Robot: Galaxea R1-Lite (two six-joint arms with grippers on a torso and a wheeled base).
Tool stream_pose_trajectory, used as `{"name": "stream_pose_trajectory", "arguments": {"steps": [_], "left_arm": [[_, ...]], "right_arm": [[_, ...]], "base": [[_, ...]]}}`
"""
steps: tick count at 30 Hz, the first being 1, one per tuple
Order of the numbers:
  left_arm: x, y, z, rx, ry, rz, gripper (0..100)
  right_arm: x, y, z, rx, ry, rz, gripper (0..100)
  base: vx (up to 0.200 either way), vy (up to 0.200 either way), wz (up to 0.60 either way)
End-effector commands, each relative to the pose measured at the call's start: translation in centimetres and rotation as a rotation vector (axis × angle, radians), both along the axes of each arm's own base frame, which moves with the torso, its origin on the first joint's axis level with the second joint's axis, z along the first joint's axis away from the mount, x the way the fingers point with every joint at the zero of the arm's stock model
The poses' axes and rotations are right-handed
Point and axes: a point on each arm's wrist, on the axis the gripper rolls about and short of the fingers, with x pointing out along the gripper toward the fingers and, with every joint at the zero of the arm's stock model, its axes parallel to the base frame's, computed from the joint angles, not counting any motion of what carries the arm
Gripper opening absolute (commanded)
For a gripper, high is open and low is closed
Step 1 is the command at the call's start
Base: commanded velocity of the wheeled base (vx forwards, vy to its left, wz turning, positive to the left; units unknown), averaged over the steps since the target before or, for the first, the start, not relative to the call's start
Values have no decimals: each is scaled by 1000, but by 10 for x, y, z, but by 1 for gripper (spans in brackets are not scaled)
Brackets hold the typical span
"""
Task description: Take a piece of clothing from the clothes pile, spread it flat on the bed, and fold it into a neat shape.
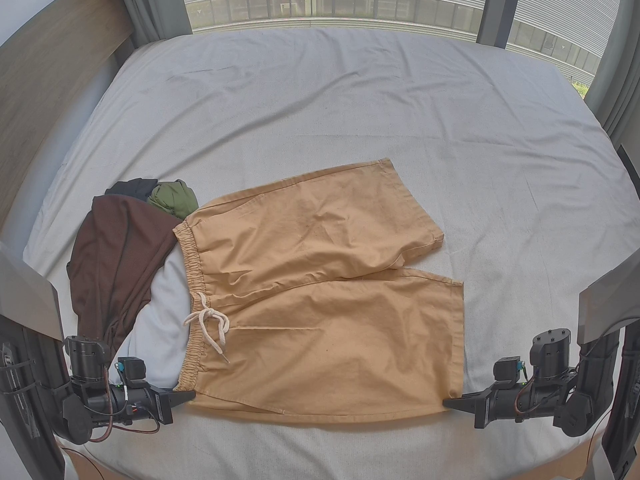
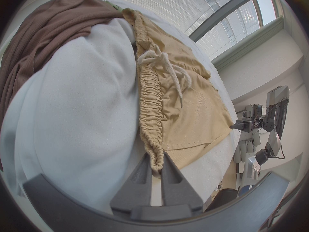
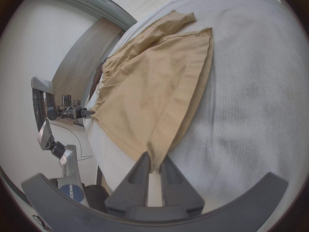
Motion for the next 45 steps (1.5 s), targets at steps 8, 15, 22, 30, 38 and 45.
{"name": "stream_pose_trajectory", "arguments": {"steps": [8, 15, 22, 30, 38, 45], "left_arm": [[-17, 2, 2, 55, 70, -50, 0], [-20, 7, 0, 73, 75, -73, 0], [-16, 7, 3, 62, 21, -82, 0], [4, -6, 21, -44, -152, -56, 0], [17, -9, 28, -79, -200, -33, 0], [25, -9, 35, -96, -237, -23, 0]], "right_arm": [[-11, -7, -6, -70, 44, 38, 0], [-12, -8, -7, -80, 43, 47, 0], [-8, -6, -2, -67, -9, 44, 0], [16, 3, 12, 4, -170, 17, 0], [30, 7, 38, 81, -272, -12, 0], [44, 10, 56, 148, -336, -48, 0]], "base": [[0, 0, 0], [0, 0, 0], [0, 0, 0], [0, 0, 0], [0, 0, 0], [0, 0, 0]]}}
